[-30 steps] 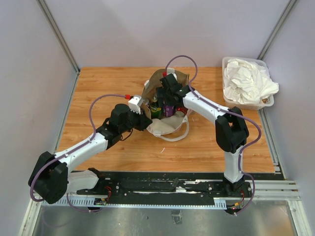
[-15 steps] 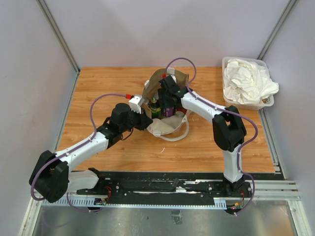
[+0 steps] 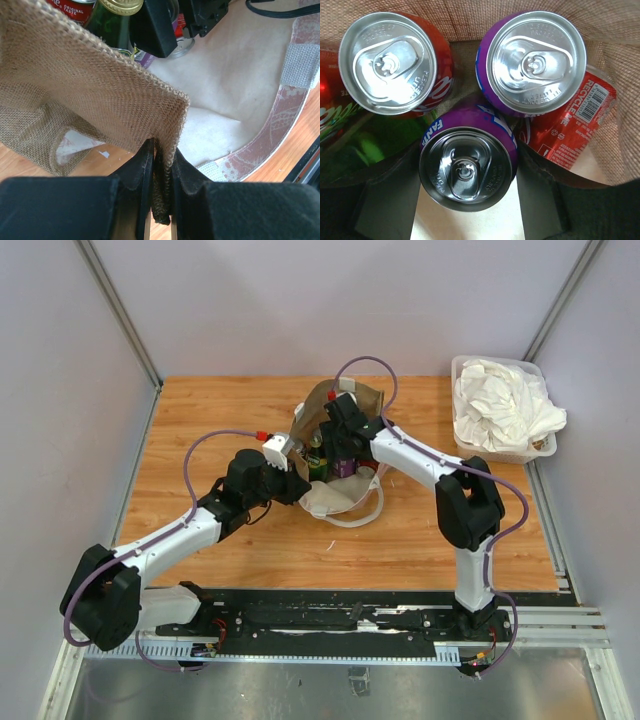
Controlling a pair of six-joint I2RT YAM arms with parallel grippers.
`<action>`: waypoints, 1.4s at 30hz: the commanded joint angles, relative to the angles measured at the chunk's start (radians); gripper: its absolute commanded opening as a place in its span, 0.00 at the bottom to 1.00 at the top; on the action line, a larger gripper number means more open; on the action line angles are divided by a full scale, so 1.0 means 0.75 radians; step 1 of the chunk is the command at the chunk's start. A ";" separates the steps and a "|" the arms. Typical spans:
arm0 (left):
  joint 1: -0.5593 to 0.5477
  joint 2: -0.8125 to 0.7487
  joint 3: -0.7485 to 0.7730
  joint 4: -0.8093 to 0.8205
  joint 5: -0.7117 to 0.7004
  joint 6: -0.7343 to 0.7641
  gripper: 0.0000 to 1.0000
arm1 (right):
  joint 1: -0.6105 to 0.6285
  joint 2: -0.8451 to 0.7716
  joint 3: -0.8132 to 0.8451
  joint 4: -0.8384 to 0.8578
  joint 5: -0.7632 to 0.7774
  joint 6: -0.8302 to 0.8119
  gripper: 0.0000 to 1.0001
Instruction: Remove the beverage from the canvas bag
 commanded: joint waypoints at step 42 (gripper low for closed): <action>-0.010 0.009 0.021 -0.158 -0.070 0.029 0.00 | -0.316 -1.387 -0.875 -0.097 0.198 -0.023 0.01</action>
